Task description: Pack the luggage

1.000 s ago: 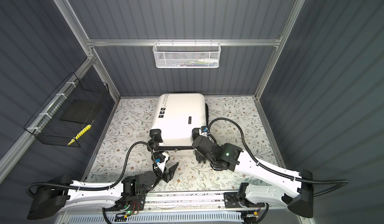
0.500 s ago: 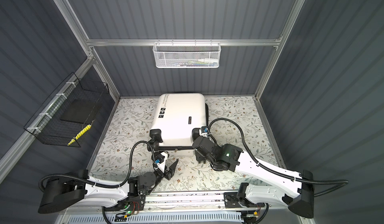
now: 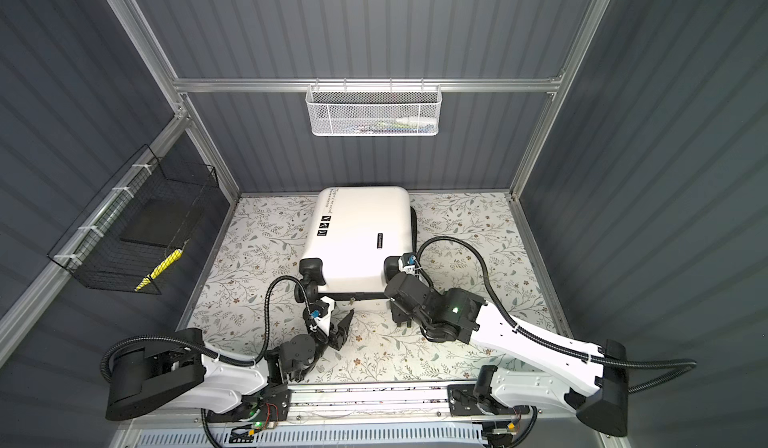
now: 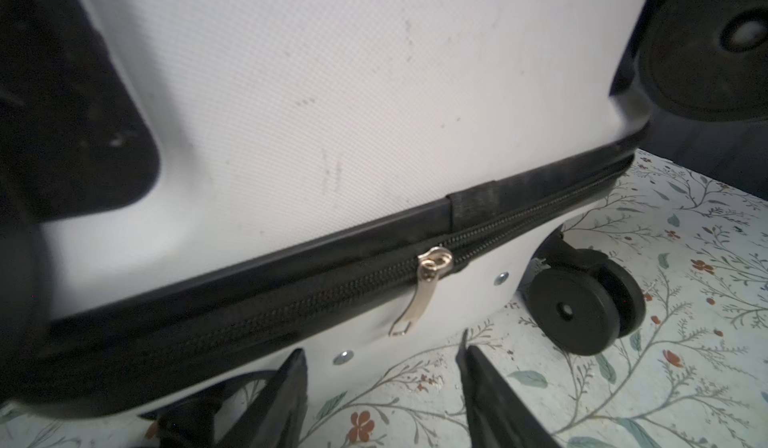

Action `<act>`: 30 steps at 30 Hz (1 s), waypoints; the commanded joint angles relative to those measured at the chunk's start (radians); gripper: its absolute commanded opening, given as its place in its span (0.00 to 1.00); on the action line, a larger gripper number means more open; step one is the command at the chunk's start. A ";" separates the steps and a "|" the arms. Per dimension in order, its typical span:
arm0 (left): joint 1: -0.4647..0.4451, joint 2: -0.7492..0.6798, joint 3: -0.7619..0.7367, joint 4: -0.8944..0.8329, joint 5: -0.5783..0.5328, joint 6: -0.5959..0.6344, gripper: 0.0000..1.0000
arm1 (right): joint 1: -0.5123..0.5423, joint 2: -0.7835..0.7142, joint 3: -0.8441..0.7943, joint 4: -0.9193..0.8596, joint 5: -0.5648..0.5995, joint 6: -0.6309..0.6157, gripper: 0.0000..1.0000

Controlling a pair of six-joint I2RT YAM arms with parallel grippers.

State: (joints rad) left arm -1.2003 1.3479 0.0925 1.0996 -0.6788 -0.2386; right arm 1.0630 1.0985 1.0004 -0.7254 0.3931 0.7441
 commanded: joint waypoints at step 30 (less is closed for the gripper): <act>0.070 0.143 0.069 0.230 0.096 -0.021 0.36 | 0.011 -0.033 -0.012 0.038 0.007 -0.026 0.15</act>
State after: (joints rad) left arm -1.1435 1.5242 0.1432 1.2716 -0.5705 -0.2539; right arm 1.0630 1.0916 0.9928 -0.7177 0.3969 0.7441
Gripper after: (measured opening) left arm 0.369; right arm 0.423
